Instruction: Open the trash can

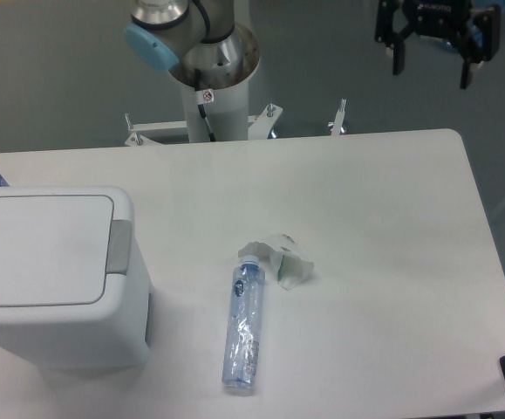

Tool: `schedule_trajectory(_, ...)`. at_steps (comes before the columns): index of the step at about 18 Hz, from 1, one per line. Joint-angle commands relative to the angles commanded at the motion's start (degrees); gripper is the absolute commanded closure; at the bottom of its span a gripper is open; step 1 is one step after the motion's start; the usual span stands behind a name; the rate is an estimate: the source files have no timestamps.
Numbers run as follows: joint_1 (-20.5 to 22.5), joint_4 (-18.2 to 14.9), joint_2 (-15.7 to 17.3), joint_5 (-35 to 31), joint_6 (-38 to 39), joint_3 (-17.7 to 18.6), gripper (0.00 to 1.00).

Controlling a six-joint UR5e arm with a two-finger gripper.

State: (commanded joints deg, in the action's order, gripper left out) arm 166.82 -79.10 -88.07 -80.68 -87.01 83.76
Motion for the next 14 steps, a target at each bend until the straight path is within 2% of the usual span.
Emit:
schedule_trajectory(8, -0.62, 0.17, -0.17, 1.22, 1.22, -0.26, 0.00)
schedule_trajectory(14, -2.45, 2.11, -0.35, 2.73, 12.99, 0.35, 0.00)
